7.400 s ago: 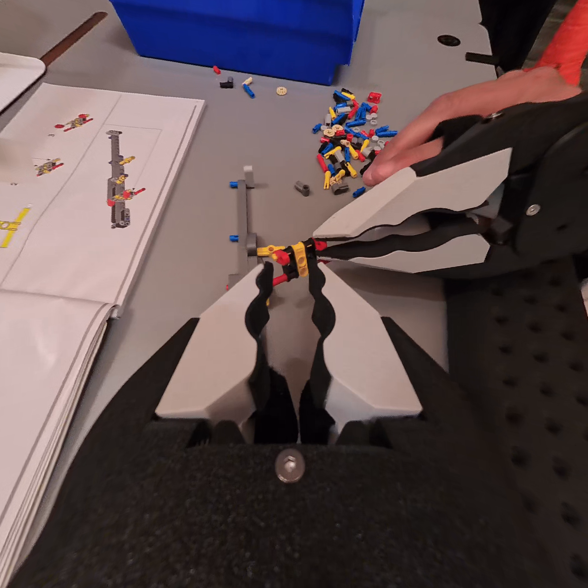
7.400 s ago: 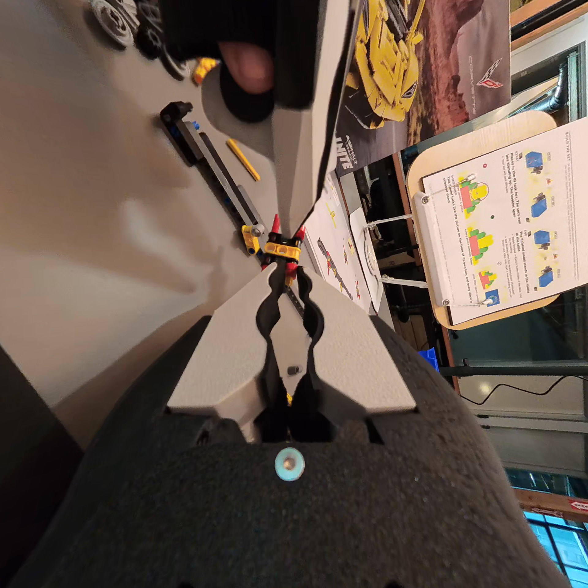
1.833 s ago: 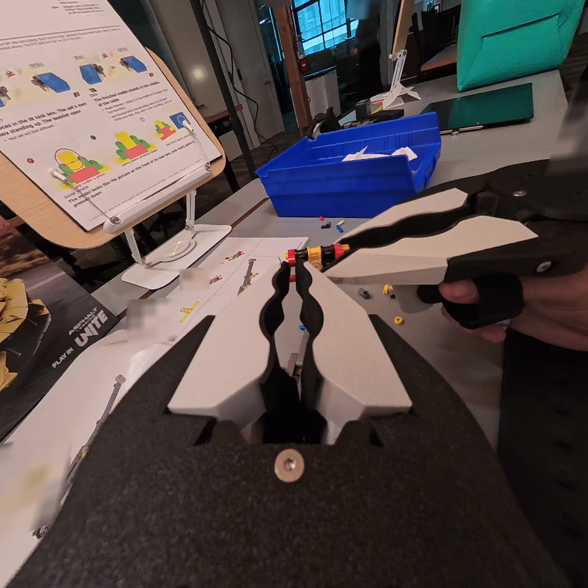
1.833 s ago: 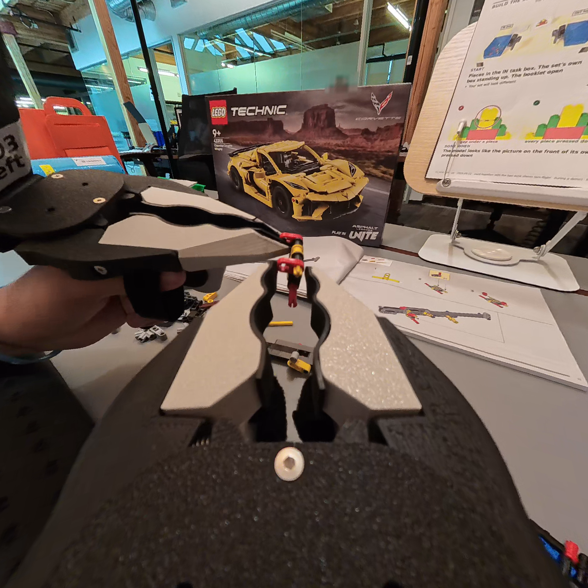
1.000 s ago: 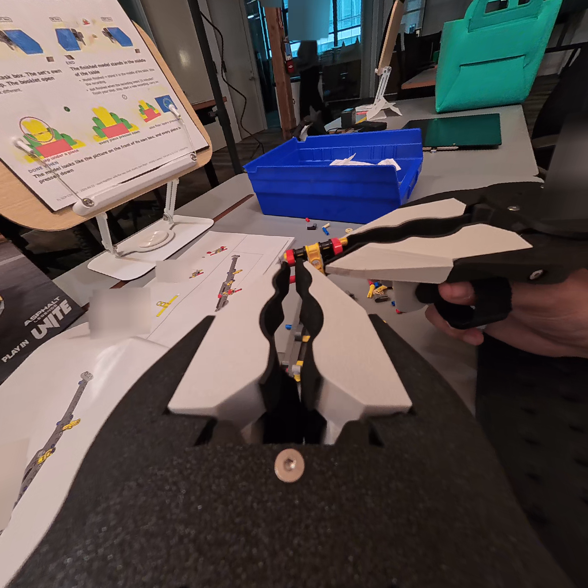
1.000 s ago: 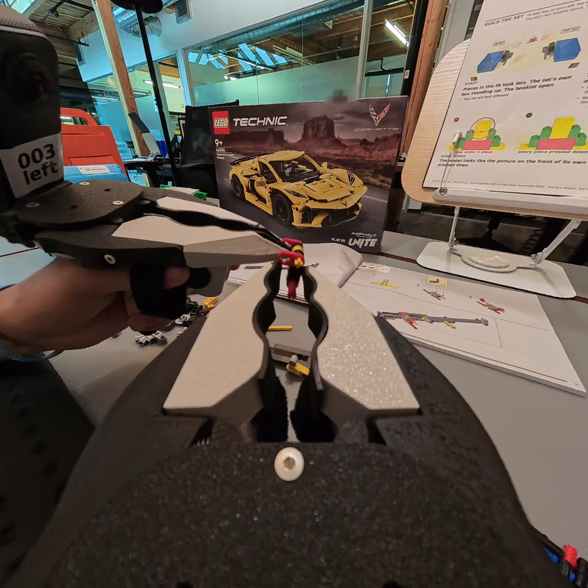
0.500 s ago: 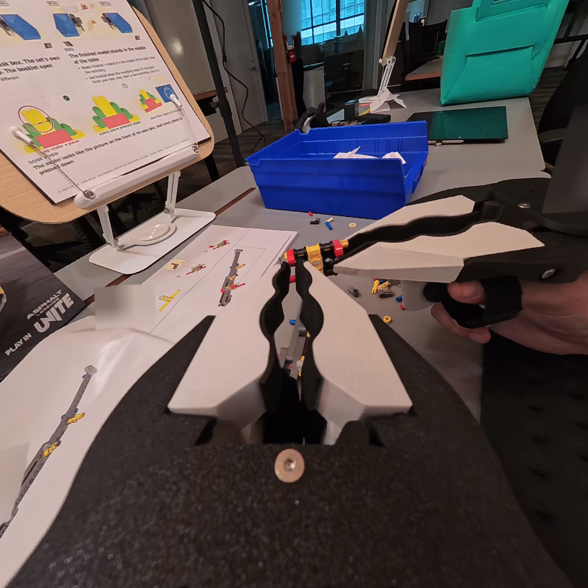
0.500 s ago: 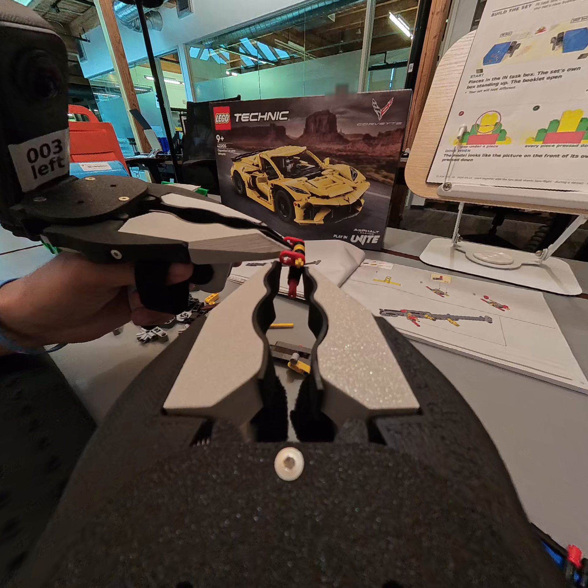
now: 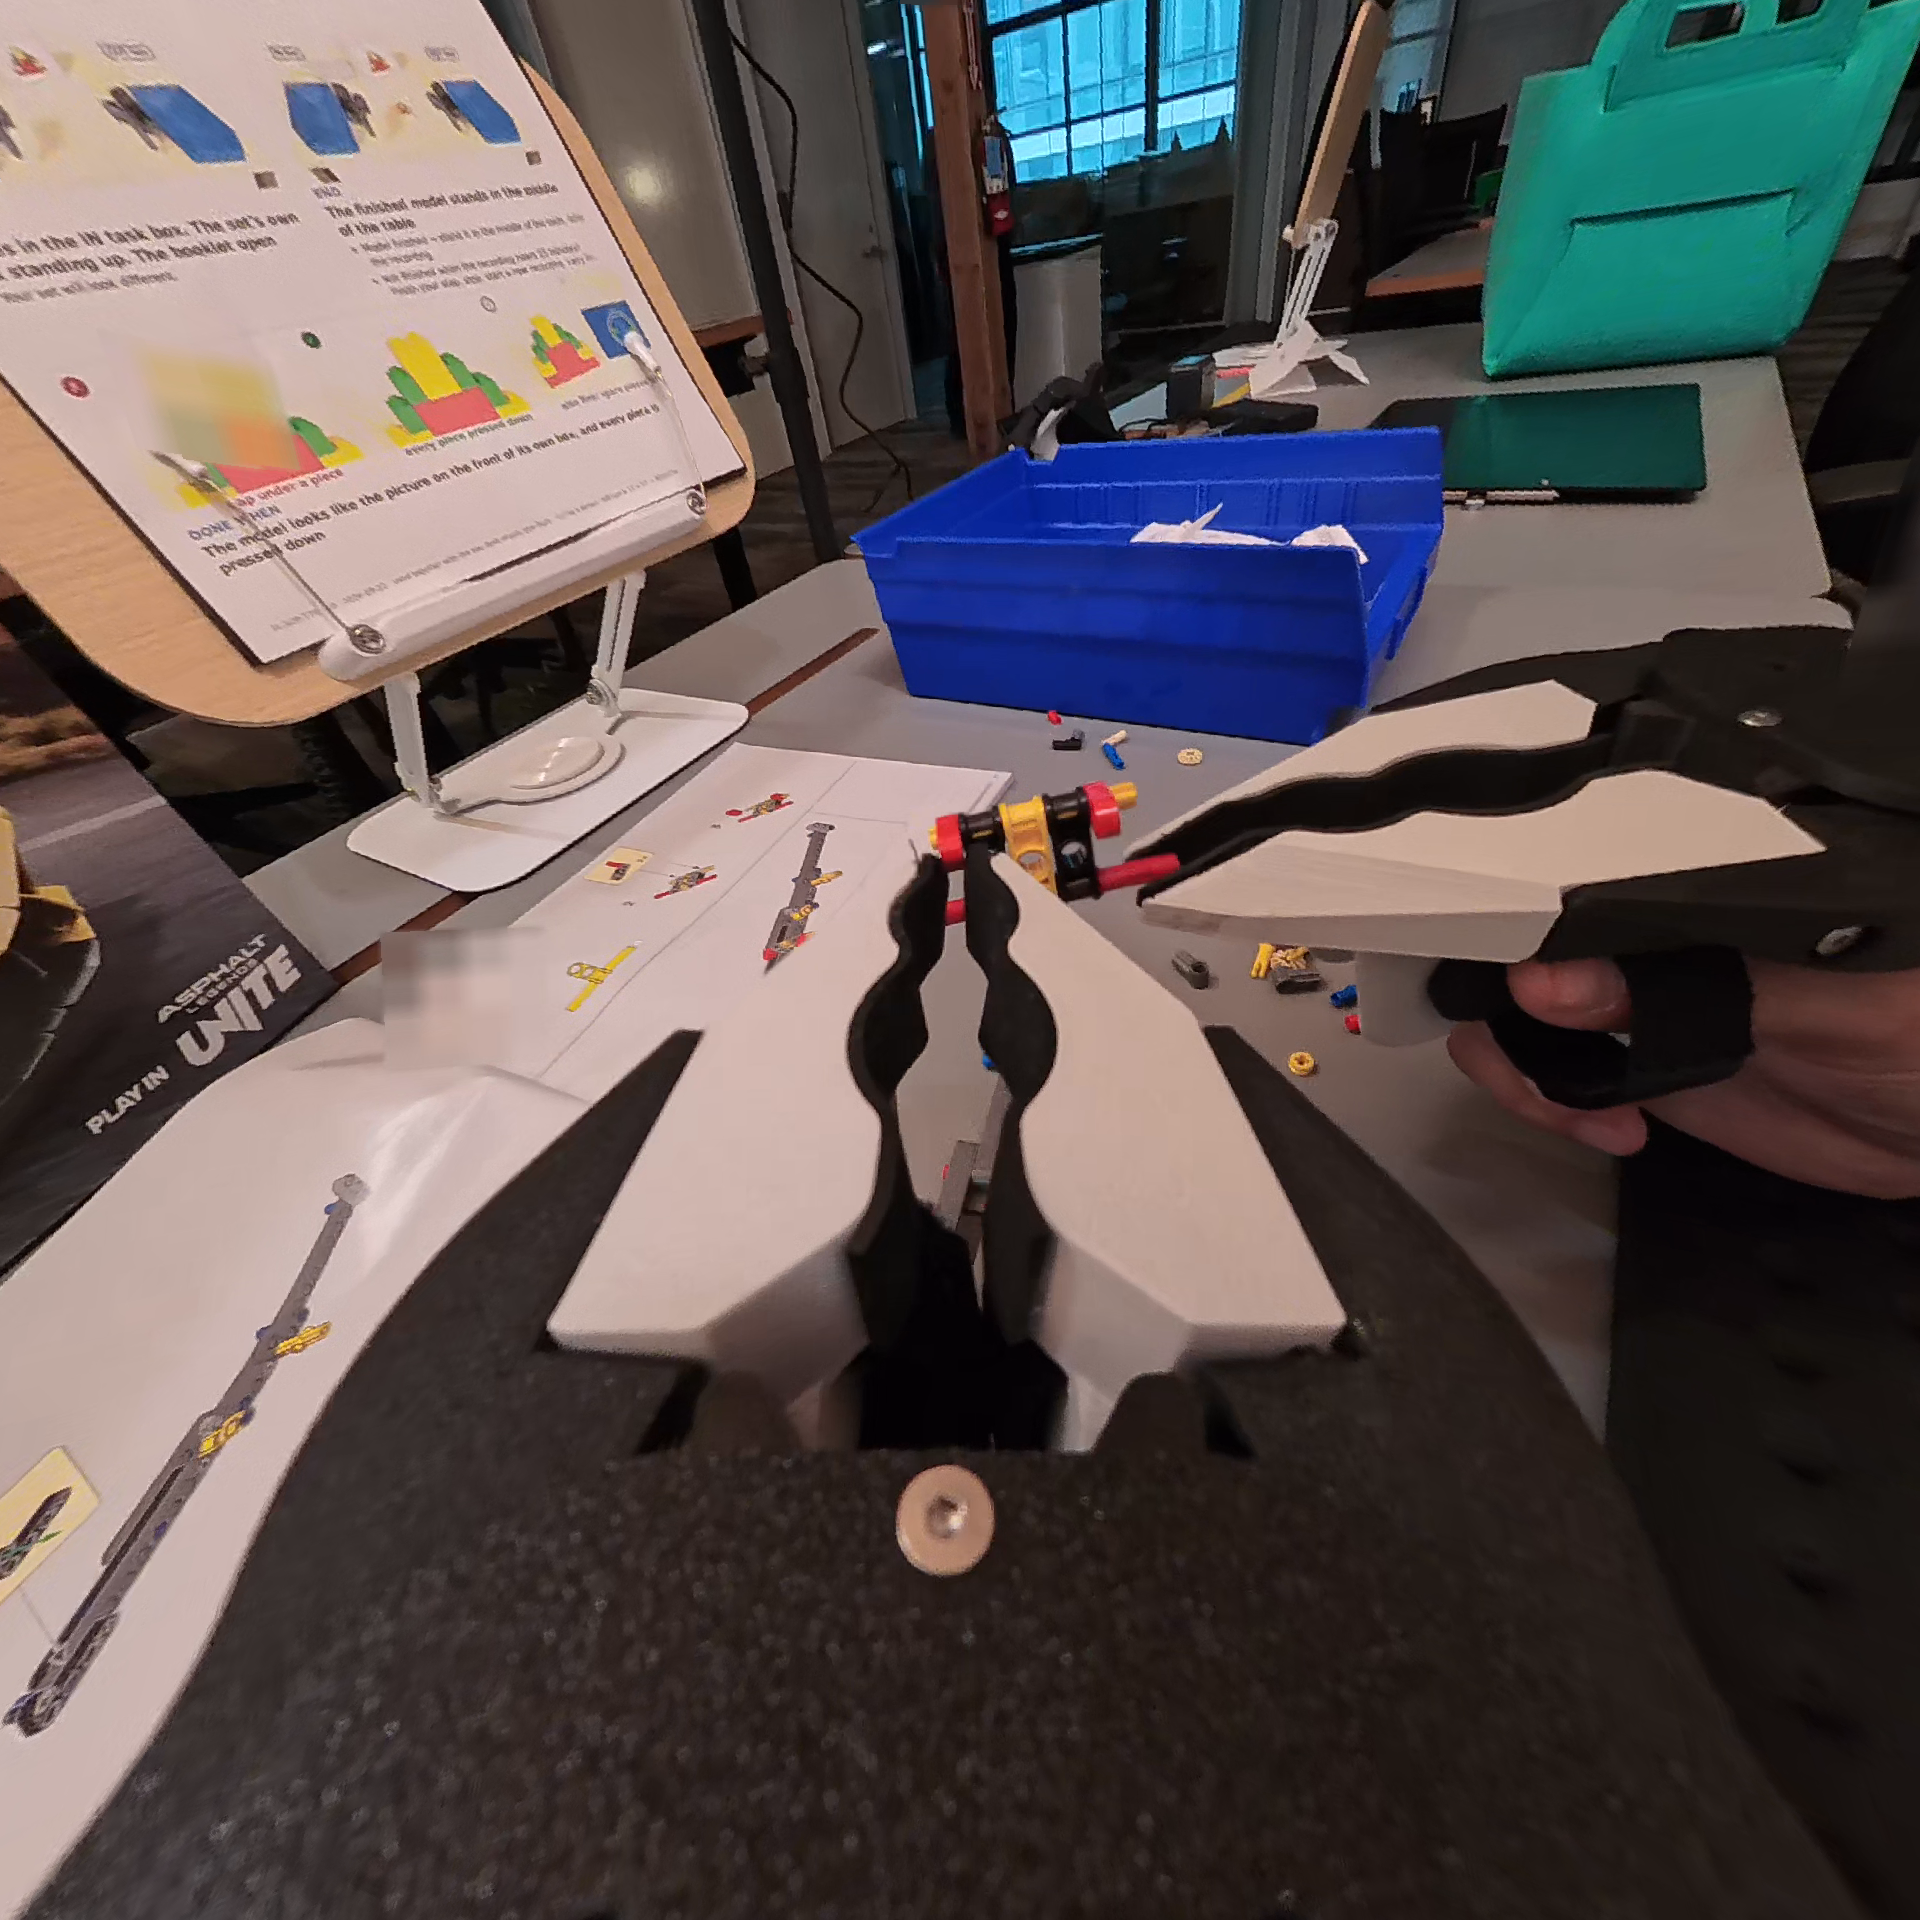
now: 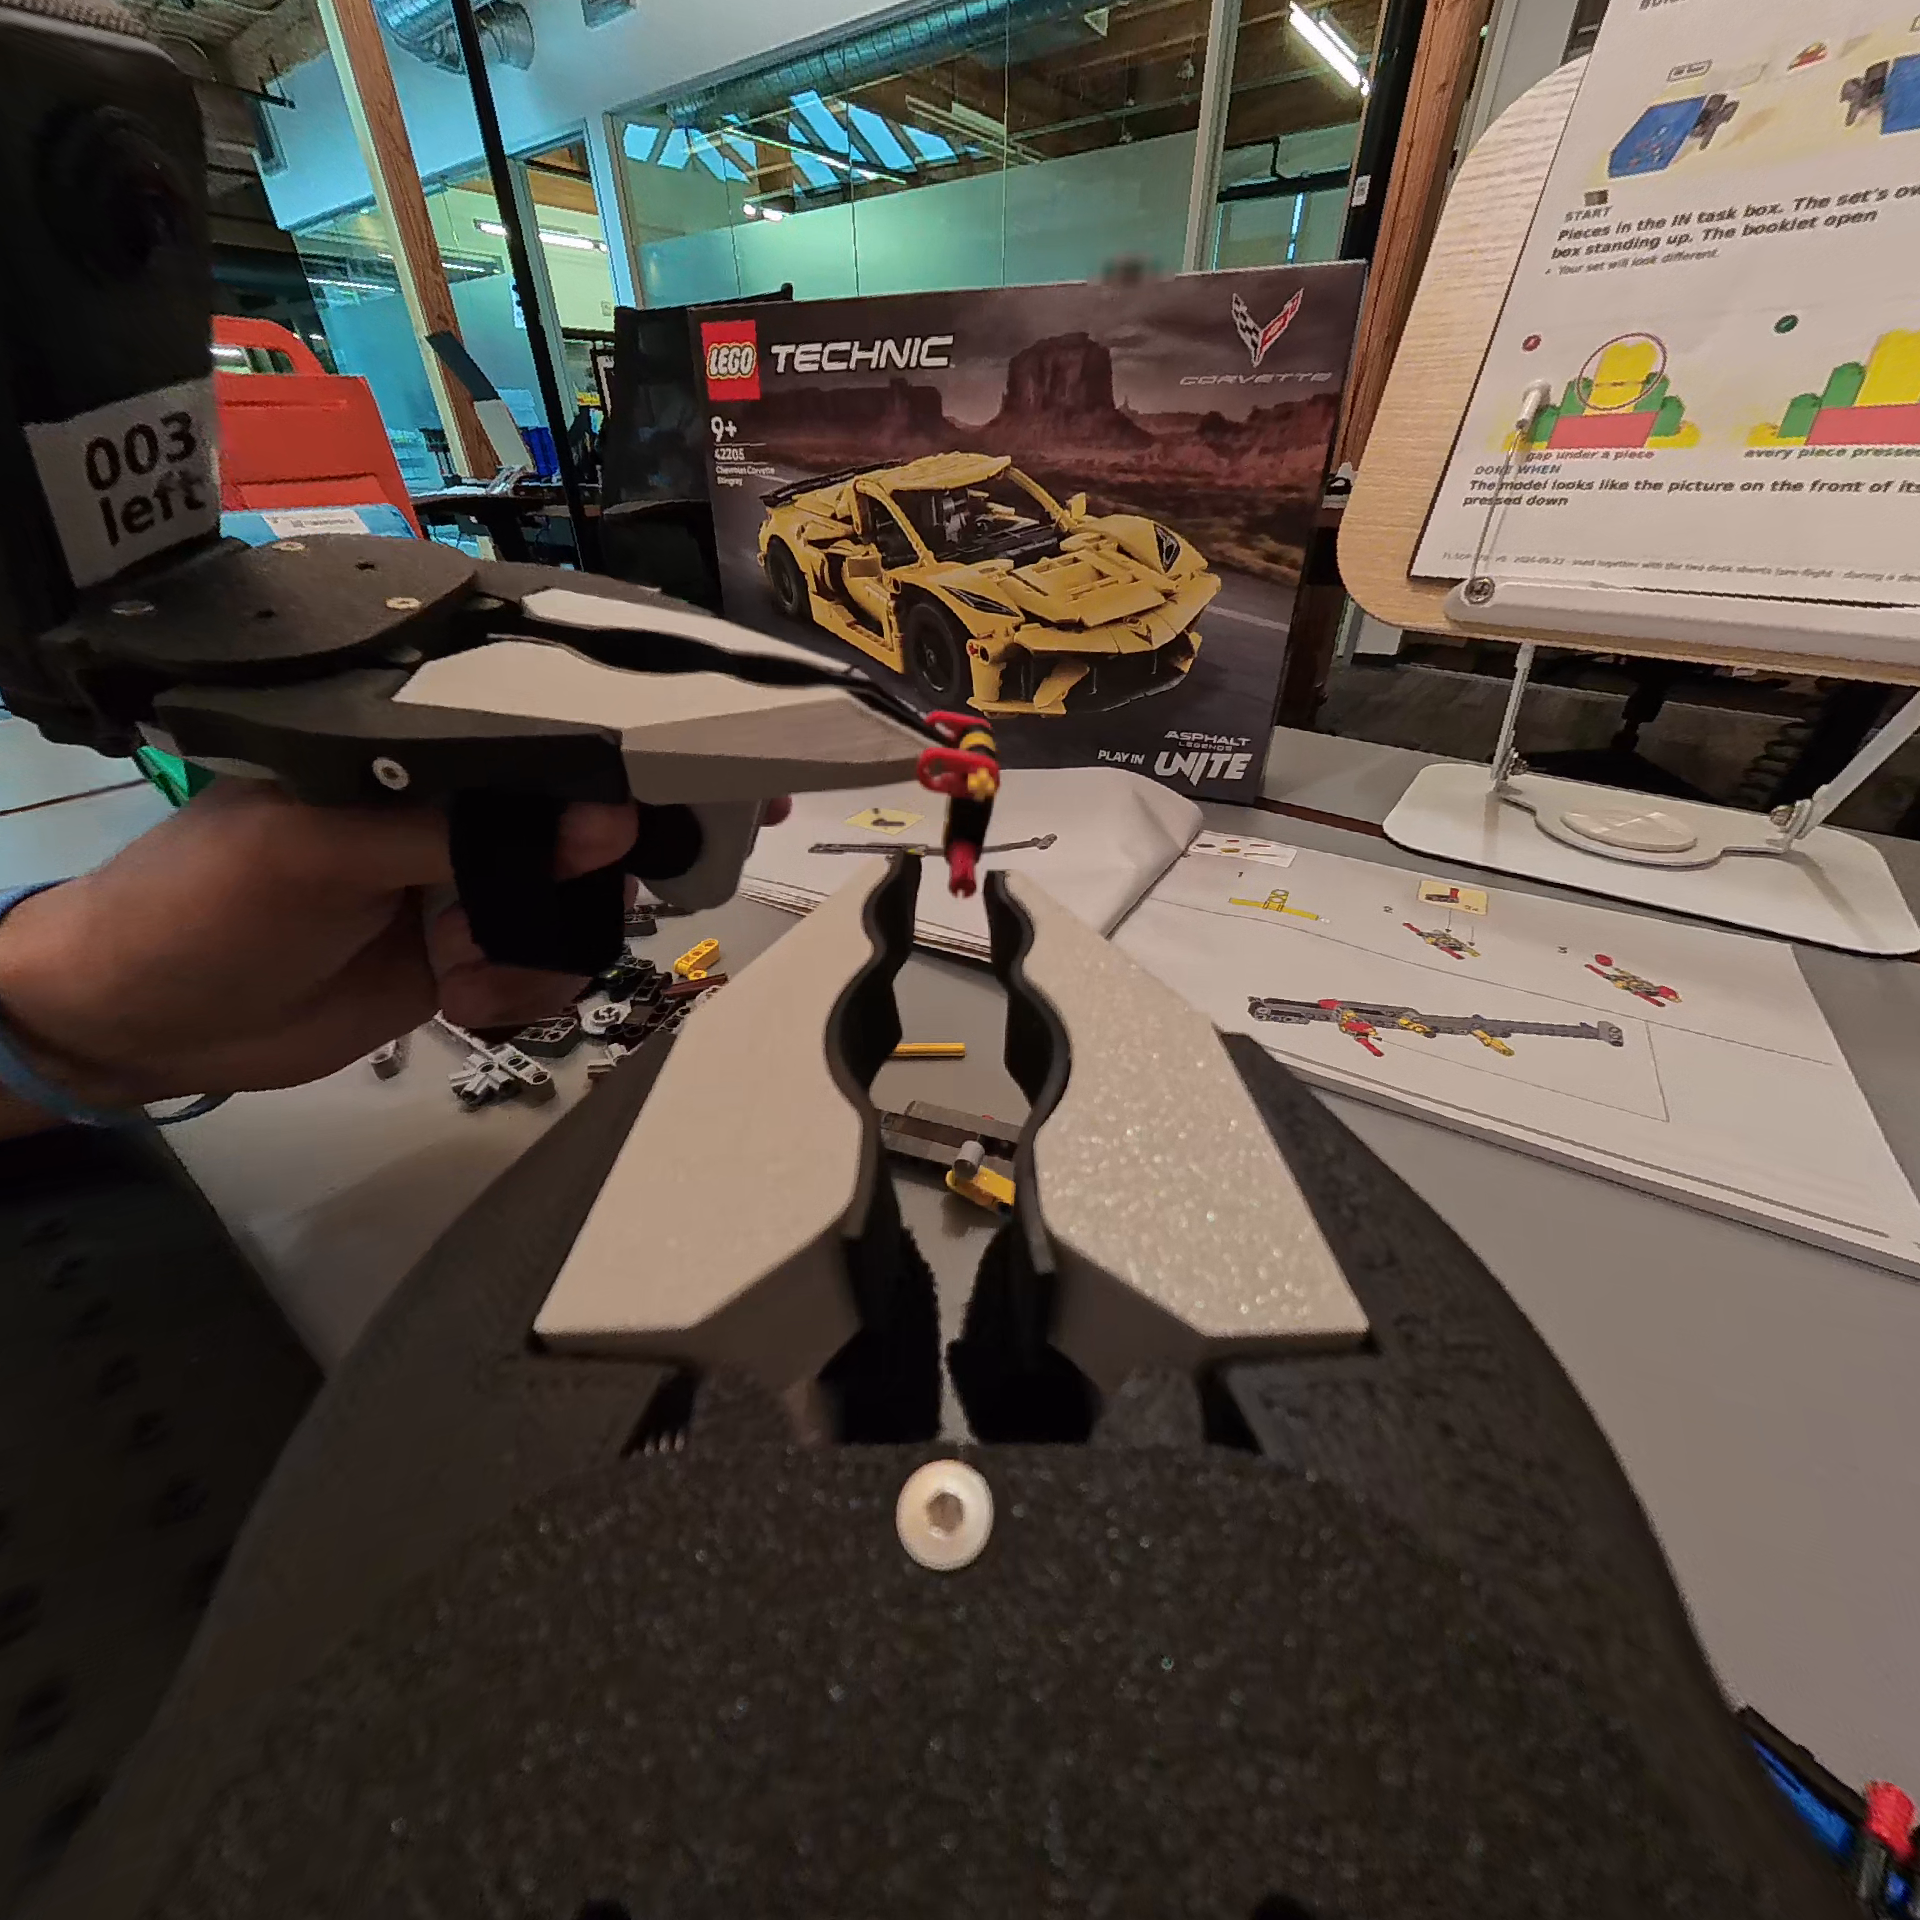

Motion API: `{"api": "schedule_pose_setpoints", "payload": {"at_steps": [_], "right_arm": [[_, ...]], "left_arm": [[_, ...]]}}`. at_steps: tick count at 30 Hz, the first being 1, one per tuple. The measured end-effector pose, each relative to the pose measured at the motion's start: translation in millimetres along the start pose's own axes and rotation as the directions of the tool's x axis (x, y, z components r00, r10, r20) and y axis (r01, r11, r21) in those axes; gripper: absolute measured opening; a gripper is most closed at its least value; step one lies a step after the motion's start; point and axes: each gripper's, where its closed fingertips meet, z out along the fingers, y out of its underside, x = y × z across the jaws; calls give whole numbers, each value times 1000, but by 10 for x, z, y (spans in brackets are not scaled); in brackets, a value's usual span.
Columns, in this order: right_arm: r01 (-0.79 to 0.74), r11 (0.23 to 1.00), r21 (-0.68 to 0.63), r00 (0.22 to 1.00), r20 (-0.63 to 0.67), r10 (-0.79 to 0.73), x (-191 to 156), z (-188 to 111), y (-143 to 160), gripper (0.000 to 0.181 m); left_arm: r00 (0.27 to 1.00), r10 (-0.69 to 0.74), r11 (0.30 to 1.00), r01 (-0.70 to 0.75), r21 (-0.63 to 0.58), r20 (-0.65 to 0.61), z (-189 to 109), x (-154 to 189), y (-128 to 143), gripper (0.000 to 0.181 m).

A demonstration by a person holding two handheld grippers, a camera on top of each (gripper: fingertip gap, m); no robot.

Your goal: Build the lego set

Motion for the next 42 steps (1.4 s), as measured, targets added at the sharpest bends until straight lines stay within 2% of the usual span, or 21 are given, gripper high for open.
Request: {"api": "schedule_pose_setpoints", "payload": {"at_steps": [12, 18, 21, 24, 27, 30, 35, 39, 42], "right_arm": [[-5, 1000, -7, 1000, 4, 5, -4, 7, 18, 13], [-33, 999, -41, 999, 2, 33, 15, 27, 80, 14], [-67, 995, -72, 998, 11, 68, 22, 50, 139, 17], [-83, 994, -77, 997, -7, 83, 63, 48, 152, 18], [-109, 988, -107, 994, -8, 108, 78, 62, 211, 18], [-135, 977, -164, 990, 24, 141, 36, 90, 311, 21], [-131, 977, -166, 989, 45, 141, -8, 98, 311, 22], [-122, 975, -184, 992, 20, 127, 24, 118, 350, 23], [-122, 969, -213, 991, 19, 129, 20, 134, 410, 22]], "left_arm": [[1000, -5, 999, 6, -32, 25, -11, -195, 58, 2], [999, 36, 994, -40, -102, -36, 26, -239, 216, 2], [989, 136, 988, -140, -62, -64, -3, -211, 158, 2], [965, 257, 962, -261, -79, -52, -10, -213, 196, 2], [931, 347, 933, -355, -58, -115, -12, -64, 231, 2], [886, 449, 888, -456, -49, -115, -34, -47, 249, 2], [850, 521, 838, -527, -139, -81, 6, -163, 399, 2], [851, 516, 840, -526, -136, -102, 22, -40, 394, 2], [800, 586, 794, -599, -108, -129, 17, 83, 404, 2]]}}
